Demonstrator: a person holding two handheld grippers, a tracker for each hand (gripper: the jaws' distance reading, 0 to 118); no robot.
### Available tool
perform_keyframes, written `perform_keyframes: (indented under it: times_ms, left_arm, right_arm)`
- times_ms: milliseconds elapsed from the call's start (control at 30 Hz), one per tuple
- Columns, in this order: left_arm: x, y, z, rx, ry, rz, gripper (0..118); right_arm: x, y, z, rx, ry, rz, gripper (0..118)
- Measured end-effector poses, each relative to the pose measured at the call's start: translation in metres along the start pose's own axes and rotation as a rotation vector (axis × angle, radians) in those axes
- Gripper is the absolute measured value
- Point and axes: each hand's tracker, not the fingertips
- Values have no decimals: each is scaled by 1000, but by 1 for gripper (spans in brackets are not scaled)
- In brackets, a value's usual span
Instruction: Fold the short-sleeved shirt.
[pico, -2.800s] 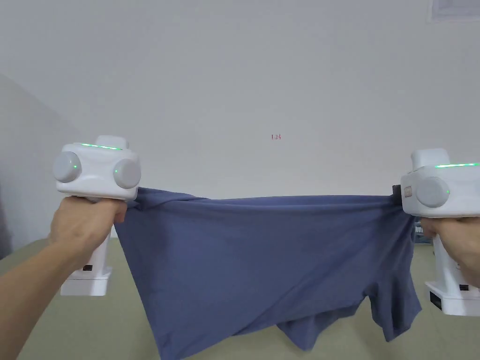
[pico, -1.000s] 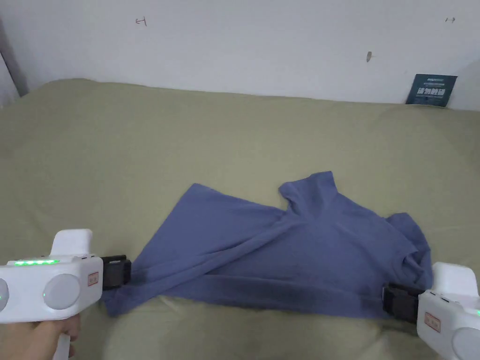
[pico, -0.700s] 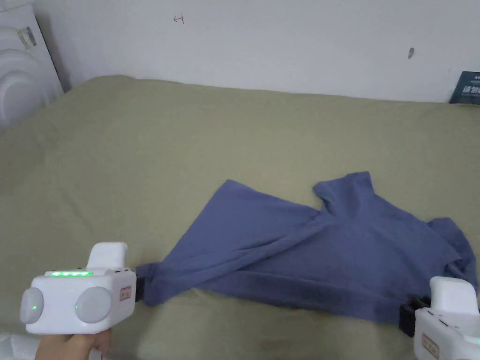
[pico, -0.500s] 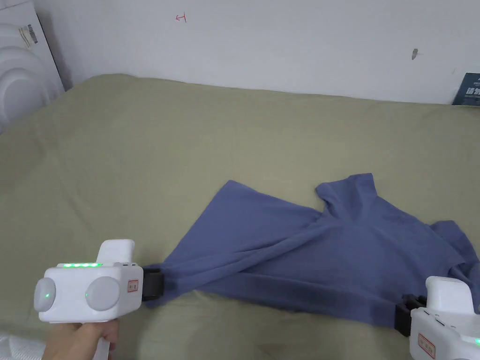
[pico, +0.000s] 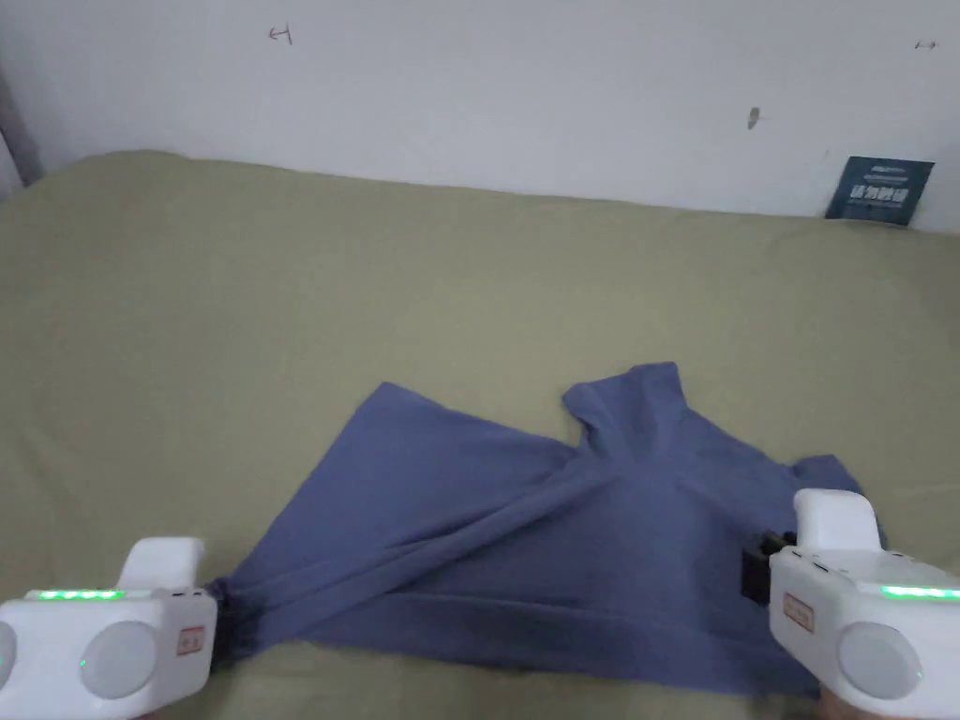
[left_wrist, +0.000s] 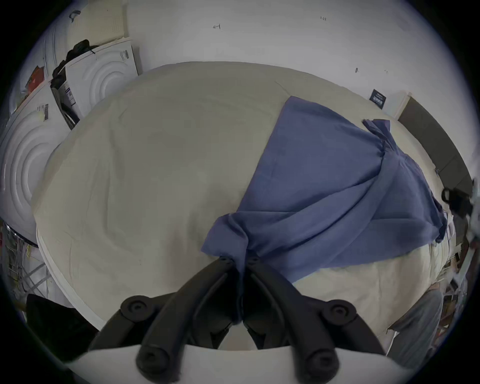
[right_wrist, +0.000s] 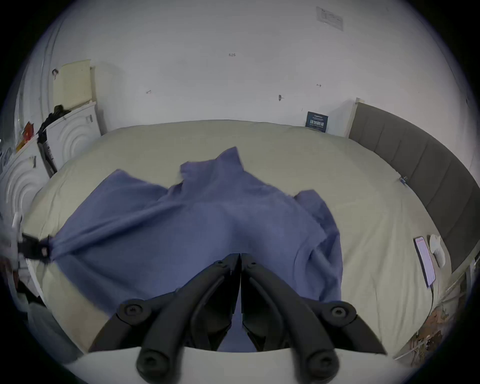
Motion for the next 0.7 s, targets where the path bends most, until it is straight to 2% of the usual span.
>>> perform_keyframes:
  times_ms: [67, 233, 267, 300, 333, 367, 400, 467, 500, 533, 600, 667, 700]
  left_arm:
    - [7, 3, 20, 2, -5, 13, 4]
    - [13, 5, 21, -16, -23, 34, 4]
    - [17, 5, 23, -15, -21, 35, 4]
    - [12, 8, 20, -22, -27, 42, 4]
    - [13, 9, 20, -22, -27, 41, 4]
    - [14, 9, 21, -20, -28, 46, 4]
    - [14, 9, 22, -19, -30, 54, 4]
    - [8, 11, 16, -24, -39, 67, 4]
    - [7, 13, 16, -26, -42, 77, 4]
    - [7, 14, 15, -27, -43, 82, 4]
    - [4, 14, 10, -29, -45, 79, 4]
    - [3, 17, 10, -34, -44, 78, 4]
    - [3, 15, 8, -34, -41, 79, 4]
  right_arm:
    - [13, 25, -24, 0, -5, -1, 7]
    - [40, 83, -103, -78, -14, 8, 8]
    - [44, 91, -120, -102, -10, 23, 16]
    - [47, 97, -135, -96, -6, 31, 37]
    - [50, 102, -147, -106, -6, 50, 67]
    - [52, 108, -160, -124, -16, 63, 112]
    - [54, 114, -173, -155, -10, 74, 116]
    - [53, 116, -192, -261, -7, 100, 109]
    - [51, 117, -196, -233, -32, 108, 109]
    - [51, 115, -201, -271, -55, 138, 101]
    - [46, 106, -207, -329, -82, 212, 98]
    - [46, 103, -200, -297, -42, 188, 95]
    - [49, 105, -201, -298, -45, 170, 84]
